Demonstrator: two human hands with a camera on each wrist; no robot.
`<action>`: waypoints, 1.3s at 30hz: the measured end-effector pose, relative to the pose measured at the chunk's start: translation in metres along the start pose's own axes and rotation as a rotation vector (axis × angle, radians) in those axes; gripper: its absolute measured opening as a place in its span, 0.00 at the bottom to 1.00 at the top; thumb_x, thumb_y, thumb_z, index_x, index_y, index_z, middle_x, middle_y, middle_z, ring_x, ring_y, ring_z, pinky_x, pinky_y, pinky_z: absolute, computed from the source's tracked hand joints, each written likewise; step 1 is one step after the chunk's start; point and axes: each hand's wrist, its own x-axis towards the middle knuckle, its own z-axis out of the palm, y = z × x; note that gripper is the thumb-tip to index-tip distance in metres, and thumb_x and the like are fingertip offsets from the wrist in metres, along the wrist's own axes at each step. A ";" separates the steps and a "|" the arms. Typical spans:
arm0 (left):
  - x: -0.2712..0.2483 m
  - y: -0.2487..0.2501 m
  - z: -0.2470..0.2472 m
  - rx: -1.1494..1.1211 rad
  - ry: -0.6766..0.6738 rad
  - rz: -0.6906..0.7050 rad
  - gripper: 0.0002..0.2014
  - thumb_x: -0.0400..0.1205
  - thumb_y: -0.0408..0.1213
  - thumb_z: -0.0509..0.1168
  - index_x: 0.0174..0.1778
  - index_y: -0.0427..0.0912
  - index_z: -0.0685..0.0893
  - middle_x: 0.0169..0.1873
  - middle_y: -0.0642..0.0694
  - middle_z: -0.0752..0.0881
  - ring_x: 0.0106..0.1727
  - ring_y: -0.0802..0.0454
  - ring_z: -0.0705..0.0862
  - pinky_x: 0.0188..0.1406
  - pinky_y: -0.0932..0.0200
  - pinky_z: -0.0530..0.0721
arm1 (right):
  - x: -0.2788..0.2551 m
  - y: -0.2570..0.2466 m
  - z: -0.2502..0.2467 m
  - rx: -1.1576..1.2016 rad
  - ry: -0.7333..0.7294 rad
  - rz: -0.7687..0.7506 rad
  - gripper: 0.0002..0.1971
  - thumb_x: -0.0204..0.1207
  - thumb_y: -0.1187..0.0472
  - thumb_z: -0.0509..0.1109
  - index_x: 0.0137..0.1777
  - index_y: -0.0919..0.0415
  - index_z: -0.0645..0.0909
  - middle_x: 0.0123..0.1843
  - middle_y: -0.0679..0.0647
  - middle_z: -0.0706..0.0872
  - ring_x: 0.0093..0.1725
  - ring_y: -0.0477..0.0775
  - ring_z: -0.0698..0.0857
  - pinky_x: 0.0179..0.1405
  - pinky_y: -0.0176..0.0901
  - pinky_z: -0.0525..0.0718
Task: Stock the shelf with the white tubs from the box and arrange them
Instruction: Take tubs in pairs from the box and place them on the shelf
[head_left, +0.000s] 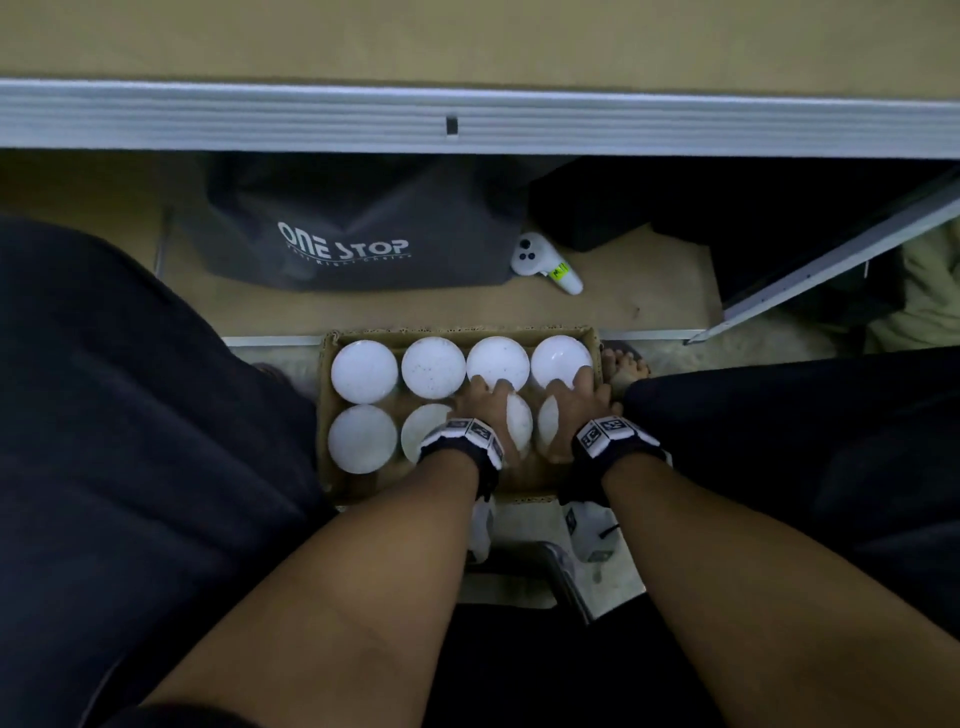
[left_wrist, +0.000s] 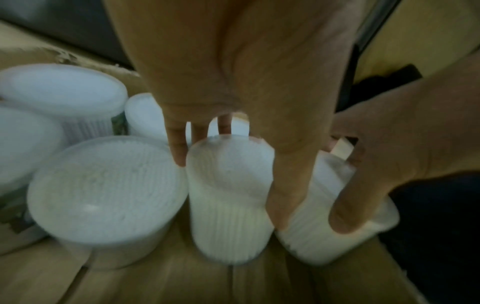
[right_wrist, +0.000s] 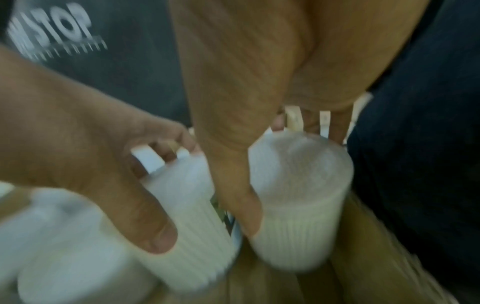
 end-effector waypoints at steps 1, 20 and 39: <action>-0.002 0.001 -0.009 -0.010 -0.038 -0.016 0.47 0.59 0.50 0.79 0.72 0.52 0.63 0.67 0.41 0.64 0.68 0.33 0.71 0.63 0.37 0.78 | -0.004 0.000 -0.007 0.013 -0.012 -0.023 0.38 0.61 0.46 0.73 0.72 0.45 0.61 0.77 0.58 0.53 0.74 0.73 0.63 0.68 0.67 0.71; -0.130 0.032 -0.193 0.071 0.307 0.127 0.47 0.58 0.51 0.80 0.73 0.55 0.66 0.64 0.45 0.66 0.66 0.36 0.72 0.57 0.38 0.83 | -0.127 -0.047 -0.182 0.069 0.308 -0.167 0.42 0.53 0.49 0.83 0.69 0.41 0.69 0.66 0.54 0.60 0.67 0.65 0.67 0.63 0.60 0.77; -0.248 0.043 -0.320 -0.083 0.766 0.393 0.35 0.65 0.52 0.75 0.69 0.59 0.73 0.65 0.55 0.72 0.68 0.50 0.73 0.63 0.54 0.76 | -0.216 -0.064 -0.295 0.378 0.829 -0.497 0.31 0.55 0.51 0.80 0.61 0.45 0.80 0.58 0.48 0.75 0.63 0.57 0.76 0.58 0.45 0.75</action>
